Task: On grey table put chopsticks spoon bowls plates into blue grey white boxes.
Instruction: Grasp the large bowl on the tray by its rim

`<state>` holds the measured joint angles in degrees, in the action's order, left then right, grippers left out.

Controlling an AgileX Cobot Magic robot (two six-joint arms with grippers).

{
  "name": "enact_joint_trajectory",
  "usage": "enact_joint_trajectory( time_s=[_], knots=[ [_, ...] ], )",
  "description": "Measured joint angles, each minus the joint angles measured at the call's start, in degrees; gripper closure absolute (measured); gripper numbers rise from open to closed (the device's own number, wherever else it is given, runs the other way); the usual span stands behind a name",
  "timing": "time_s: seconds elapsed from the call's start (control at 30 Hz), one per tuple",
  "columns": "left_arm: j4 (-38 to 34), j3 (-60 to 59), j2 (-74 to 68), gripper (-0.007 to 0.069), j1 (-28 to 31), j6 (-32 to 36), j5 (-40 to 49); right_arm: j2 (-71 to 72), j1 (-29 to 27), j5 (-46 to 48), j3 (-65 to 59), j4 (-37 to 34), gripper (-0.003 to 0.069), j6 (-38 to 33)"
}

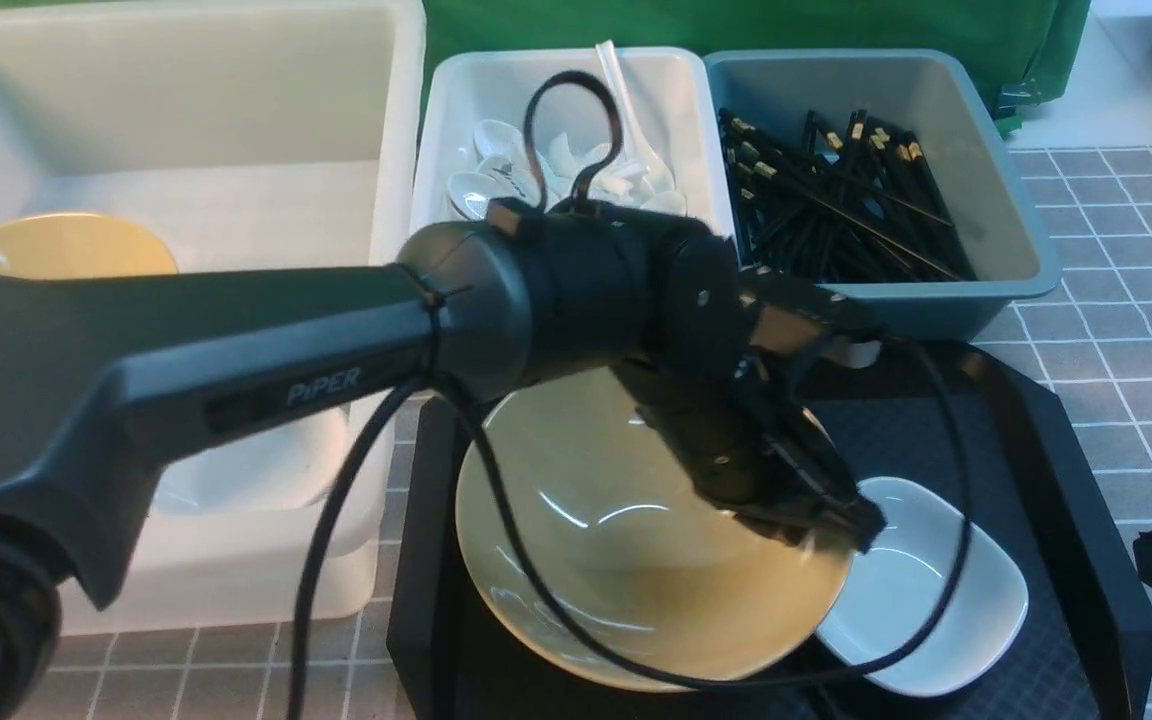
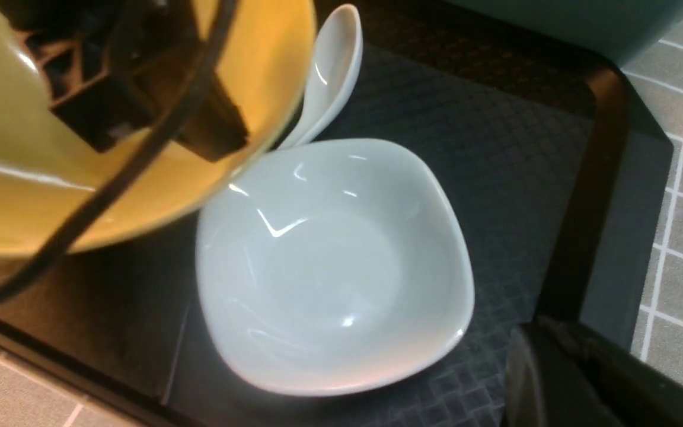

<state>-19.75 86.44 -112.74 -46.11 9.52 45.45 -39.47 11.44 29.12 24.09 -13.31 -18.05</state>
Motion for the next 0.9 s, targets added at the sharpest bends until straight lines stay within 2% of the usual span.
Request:
enact_joint_trajectory(
  time_s=[0.1, 0.2, 0.3, 0.33, 0.37, 0.5, 0.67, 0.8, 0.9],
  knots=[
    [2.3, 3.8, 0.0, 0.0592, 0.9, -1.6, 4.7, 0.0, 0.0, 0.0, 0.0, 0.0, 0.0624, 0.1],
    [9.7, 7.8, 0.0, 0.0529, 2.8, -4.1, 12.3, 0.0, 0.0, 0.2, 0.0, 0.0, 0.0623, 0.2],
    [19.2, 9.9, 0.0, 0.0396, 5.4, -7.3, 19.0, 0.0, 0.0, 0.6, 0.0, -0.1, 0.0623, 0.2],
    [19.8, 9.9, 0.0, 0.0386, 5.4, -7.5, 19.3, 0.0, 0.0, 0.6, 0.0, -0.1, 0.0623, 0.2],
    [24.0, 10.0, 0.0, 0.0302, 7.0, -9.0, 21.9, 0.0, 0.0, 0.7, 0.0, -0.1, 0.0622, 0.2],
    [27.9, 10.0, 0.0, 0.0144, 9.6, -10.3, 22.9, 0.0, 0.0, 0.7, 0.0, -0.2, 0.0620, 0.2],
    [27.2, 10.2, -0.6, 0.0095, 10.8, -10.4, 21.3, 0.0, 0.0, 0.8, 0.0, -0.4, 0.0618, 0.2],
    [23.6, 10.4, -2.7, 0.0104, 11.5, -9.5, 21.3, 0.0, 0.0, 0.8, 0.0, -0.4, 0.0617, 0.2],
    [20.1, 10.4, -5.1, 0.0148, 11.7, -6.7, 21.5, 0.0, 0.0, 0.8, 0.0, -0.4, 0.0615, 0.2]
  ],
)
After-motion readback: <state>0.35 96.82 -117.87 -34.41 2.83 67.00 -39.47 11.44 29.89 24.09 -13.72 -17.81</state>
